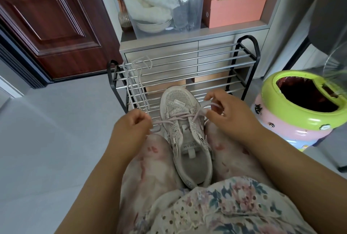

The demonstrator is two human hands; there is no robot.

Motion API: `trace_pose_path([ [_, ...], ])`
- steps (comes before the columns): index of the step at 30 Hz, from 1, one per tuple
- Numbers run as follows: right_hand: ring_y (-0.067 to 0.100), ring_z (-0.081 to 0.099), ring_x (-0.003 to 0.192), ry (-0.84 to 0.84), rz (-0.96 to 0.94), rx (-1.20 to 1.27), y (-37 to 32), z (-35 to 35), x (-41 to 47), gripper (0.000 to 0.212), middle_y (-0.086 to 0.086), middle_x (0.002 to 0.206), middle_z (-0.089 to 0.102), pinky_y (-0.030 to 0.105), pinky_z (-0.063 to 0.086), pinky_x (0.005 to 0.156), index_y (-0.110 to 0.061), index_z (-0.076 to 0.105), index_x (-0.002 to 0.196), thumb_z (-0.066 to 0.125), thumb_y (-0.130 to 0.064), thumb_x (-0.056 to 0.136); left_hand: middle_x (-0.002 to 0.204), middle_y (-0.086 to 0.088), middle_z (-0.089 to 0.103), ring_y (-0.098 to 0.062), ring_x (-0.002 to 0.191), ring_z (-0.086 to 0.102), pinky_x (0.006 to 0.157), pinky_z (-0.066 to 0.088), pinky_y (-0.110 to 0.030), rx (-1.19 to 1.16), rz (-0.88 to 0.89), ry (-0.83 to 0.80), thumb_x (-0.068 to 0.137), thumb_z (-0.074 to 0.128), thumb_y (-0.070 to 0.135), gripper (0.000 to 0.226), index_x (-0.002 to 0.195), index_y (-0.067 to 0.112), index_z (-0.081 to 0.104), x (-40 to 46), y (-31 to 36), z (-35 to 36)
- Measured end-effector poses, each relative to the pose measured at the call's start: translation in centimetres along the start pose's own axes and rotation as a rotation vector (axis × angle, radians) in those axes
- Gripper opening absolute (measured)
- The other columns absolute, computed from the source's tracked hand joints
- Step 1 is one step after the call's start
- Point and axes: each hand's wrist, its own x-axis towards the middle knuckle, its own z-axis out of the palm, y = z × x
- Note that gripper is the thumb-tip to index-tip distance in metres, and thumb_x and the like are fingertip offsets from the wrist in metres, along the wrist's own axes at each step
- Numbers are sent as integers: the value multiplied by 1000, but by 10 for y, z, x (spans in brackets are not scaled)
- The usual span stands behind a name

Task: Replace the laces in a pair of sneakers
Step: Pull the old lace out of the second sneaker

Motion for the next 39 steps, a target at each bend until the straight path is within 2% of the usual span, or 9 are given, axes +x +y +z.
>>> trace_pose_path([
  [4,10,51,71,-16,-163,-103,-4,3,1,25,-9,74,56,33,44,65,-26,57,94,57,-47,80,75,-4,65,-18,65,65,45,50,-19,142,77,-98,87,63,24,8,81,20,60,-7,10,12],
  [7,13,48,70,-113,-260,-245,-5,8,0,32,-10,71,52,31,39,61,-23,55,80,48,-54,83,62,4,59,-17,57,60,55,56,-38,324,206,-126,86,61,45,30,71,19,59,-9,15,18],
  [11,6,38,62,-219,-234,-213,-9,16,-1,29,-11,64,39,20,26,54,-28,41,71,48,-46,92,68,-1,62,-14,66,57,64,48,-36,481,303,-120,91,53,44,36,71,15,58,-8,15,28],
  [18,5,44,56,-153,73,75,-9,15,-1,34,-5,60,52,23,33,55,-22,43,60,53,-22,92,63,3,61,0,53,56,44,42,-17,29,73,-150,96,45,10,30,68,10,57,-8,9,31],
  [22,3,51,55,-154,119,72,-12,13,0,36,-8,58,54,19,35,53,-23,42,56,51,-13,90,63,-1,63,-13,57,59,43,44,-16,-323,3,-90,93,41,-1,34,64,11,53,-5,9,32],
  [26,17,65,57,-154,271,487,-16,11,0,33,8,63,65,26,53,56,-9,48,60,42,1,91,60,4,64,-10,54,58,62,52,-35,-199,99,-97,85,46,-7,35,57,12,43,-5,3,34],
  [29,32,63,61,-48,395,792,-15,6,4,32,21,69,64,41,56,63,-2,49,62,38,6,90,60,1,64,-12,56,59,52,47,-27,-184,124,-114,83,52,-6,34,56,12,45,-6,3,33],
  [33,11,57,62,-195,179,364,-11,5,-1,12,10,69,66,22,45,63,-11,57,60,54,-17,70,60,-6,63,-14,56,57,52,46,-20,-295,130,-228,87,51,12,30,58,10,54,-12,10,30],
  [39,7,48,67,-55,-175,-4,-24,7,20,12,-9,69,55,26,38,60,-23,62,75,67,-32,81,62,-7,65,-21,63,60,68,50,-30,-130,210,-178,92,31,46,57,58,12,62,-10,11,23],
])
